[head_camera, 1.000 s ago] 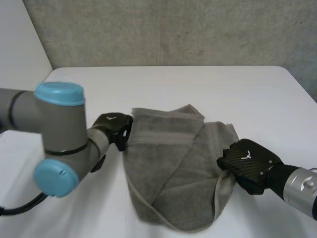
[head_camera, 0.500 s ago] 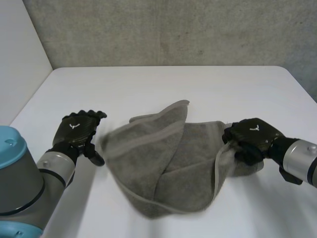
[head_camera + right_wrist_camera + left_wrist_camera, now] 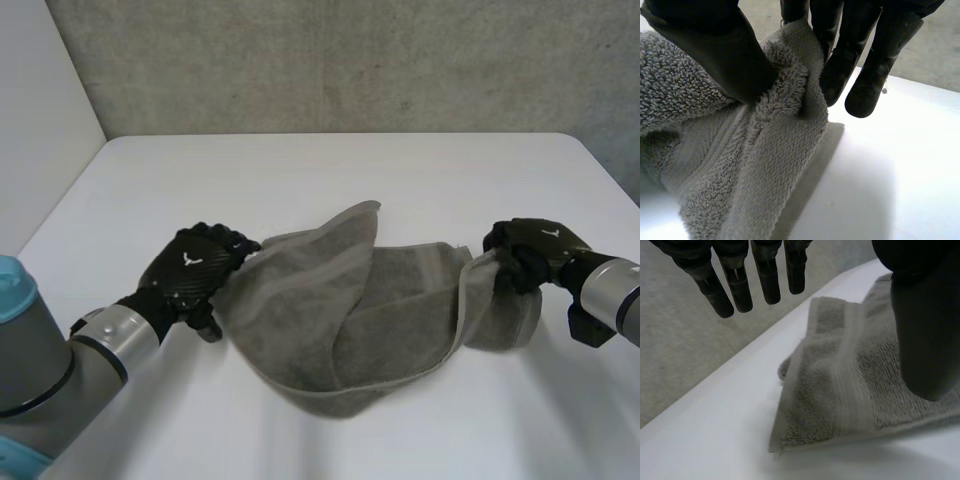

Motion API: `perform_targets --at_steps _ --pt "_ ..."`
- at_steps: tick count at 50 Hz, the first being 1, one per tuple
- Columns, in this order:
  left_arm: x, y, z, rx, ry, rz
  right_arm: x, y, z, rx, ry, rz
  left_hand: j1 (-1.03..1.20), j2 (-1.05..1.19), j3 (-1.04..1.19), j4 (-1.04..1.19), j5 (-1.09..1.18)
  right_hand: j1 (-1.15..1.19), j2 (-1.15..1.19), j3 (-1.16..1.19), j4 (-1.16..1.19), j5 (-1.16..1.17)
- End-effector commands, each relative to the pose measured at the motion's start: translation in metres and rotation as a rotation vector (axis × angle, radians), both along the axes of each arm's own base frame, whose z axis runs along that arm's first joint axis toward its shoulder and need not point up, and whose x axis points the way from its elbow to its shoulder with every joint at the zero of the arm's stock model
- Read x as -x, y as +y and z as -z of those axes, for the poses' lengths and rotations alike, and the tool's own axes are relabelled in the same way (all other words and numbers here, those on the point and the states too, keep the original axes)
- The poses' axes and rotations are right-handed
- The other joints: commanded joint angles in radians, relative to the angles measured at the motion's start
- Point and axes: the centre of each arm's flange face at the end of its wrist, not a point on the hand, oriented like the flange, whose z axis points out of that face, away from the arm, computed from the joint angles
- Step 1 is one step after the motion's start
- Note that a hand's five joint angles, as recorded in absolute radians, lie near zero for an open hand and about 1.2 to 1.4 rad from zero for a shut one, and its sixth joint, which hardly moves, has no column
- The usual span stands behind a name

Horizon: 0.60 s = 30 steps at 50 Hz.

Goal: Fold the towel.

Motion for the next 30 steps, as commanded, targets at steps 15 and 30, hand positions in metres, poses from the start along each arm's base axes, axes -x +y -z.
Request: perform_targets --at_steps 15,30 --pt "0.031 -0.014 0.045 -0.145 -0.059 0.097 0.014 -0.015 0.011 -0.049 -0.058 0.08 0.241 0.243 0.251 0.245 0.079 0.109 0.139 0.087 0.07 0.098" --pt "0.031 -0.019 0.045 -0.153 -0.062 0.094 0.013 -0.015 0.014 -0.053 -0.057 0.071 0.385 0.387 0.395 0.389 0.223 0.109 0.139 0.087 0.07 0.098"
